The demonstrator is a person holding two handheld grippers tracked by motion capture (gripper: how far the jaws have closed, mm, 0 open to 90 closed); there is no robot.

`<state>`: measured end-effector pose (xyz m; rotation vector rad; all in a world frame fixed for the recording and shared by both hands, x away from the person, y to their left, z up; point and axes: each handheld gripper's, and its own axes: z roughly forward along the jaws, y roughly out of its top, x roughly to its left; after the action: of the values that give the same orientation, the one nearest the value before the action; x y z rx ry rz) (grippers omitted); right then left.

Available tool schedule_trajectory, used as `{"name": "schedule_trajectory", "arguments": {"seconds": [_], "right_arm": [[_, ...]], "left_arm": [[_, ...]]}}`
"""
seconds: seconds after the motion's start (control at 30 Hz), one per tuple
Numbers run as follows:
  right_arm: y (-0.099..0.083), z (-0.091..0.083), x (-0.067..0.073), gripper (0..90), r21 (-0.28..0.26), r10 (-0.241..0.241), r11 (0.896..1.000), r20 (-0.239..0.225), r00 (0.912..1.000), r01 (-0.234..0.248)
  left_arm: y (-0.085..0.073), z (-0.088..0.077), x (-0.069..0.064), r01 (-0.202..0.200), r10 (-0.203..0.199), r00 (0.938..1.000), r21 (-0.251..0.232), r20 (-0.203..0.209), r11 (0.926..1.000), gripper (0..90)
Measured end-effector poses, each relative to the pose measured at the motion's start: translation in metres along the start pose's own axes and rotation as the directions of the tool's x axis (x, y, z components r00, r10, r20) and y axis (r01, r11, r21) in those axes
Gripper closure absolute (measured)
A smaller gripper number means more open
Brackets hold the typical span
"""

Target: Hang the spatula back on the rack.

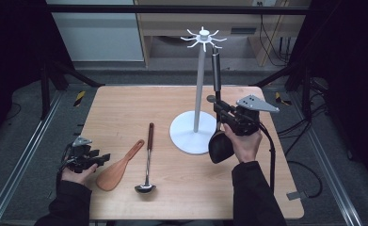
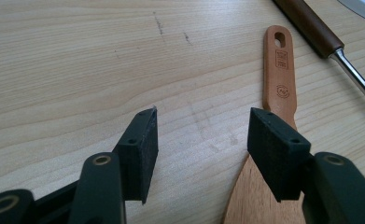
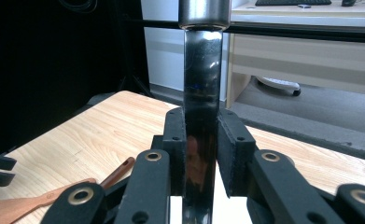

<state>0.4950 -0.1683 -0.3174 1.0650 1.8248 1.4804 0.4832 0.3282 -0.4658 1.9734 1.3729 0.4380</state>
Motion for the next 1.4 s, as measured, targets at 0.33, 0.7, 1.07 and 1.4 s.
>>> {"name": "schedule_trajectory", "arguments": {"seconds": [0.33, 0.7, 1.07, 1.4], "right_arm": [[-0.004, 0.004, -0.004, 75.1, -0.006, 0.003, 1.0, -0.014, 0.9999, -0.003], [-0.007, 0.009, -0.004, 74.9, -0.016, 0.005, 1.0, -0.034, 0.9994, -0.006], [-0.01, 0.013, -0.004, 74.8, -0.036, -0.012, 0.999, -0.011, 0.9999, 0.011], [-0.01, 0.021, -0.005, 74.8, -0.044, -0.029, 0.999, 0.006, 0.9996, 0.029]], "left_arm": [[0.0, 0.001, 0.0, -0.001, 0.001, 1.0, 0.001, 0.001, 1.0, 43.4], [0.0, 0.0, -0.002, -0.008, 0.008, 1.0, 0.002, 0.002, 1.0, 43.4], [0.001, 0.0, -0.002, -0.01, 0.01, 0.9999, 0.001, 0.003, 0.9999, 43.4], [0.0, 0.001, -0.002, -0.008, 0.008, 1.0, 0.002, 0.004, 1.0, 43.4]]}}
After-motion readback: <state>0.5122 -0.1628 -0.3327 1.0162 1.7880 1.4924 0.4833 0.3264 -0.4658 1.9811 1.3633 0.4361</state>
